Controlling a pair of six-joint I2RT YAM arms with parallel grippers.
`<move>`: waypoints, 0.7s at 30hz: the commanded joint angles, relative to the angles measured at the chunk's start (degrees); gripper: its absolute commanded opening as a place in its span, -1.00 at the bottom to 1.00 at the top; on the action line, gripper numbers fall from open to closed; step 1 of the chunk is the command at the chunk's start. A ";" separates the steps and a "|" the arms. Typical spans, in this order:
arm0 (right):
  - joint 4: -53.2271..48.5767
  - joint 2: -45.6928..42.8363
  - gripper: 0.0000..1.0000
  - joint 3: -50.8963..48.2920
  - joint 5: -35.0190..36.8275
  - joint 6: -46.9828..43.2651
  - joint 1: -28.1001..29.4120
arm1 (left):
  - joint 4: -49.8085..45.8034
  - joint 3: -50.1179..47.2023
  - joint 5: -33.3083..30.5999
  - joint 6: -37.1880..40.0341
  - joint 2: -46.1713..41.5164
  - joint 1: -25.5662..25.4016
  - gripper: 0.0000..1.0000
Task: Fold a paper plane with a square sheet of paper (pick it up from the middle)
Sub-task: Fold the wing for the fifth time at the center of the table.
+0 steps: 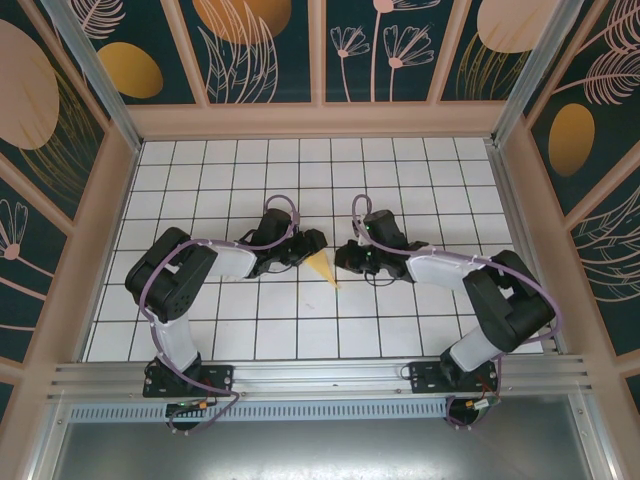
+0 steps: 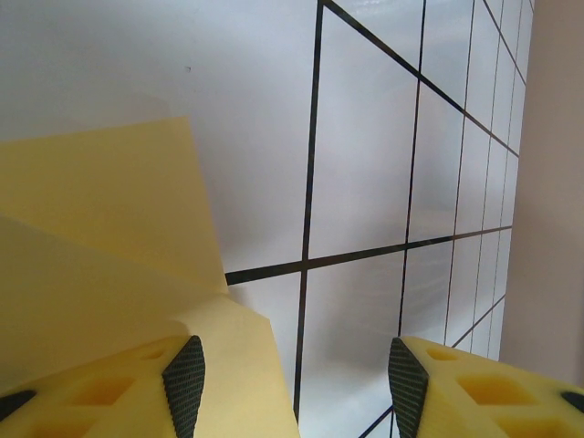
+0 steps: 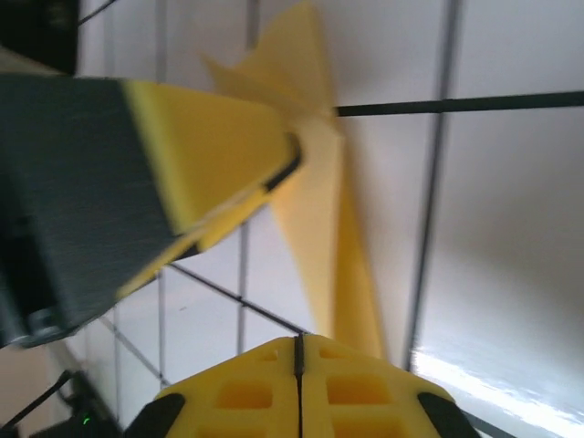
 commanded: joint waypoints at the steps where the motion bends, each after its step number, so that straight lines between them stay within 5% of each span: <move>1: 10.42 1.38 -0.94 -1.73 -9.58 3.76 0.26 | -8.84 -1.03 -4.12 2.39 1.75 0.65 0.18; 21: 1.33 11.35 -0.99 2.58 -5.25 -0.59 1.93 | -9.98 -0.39 -4.29 2.62 2.10 0.60 0.18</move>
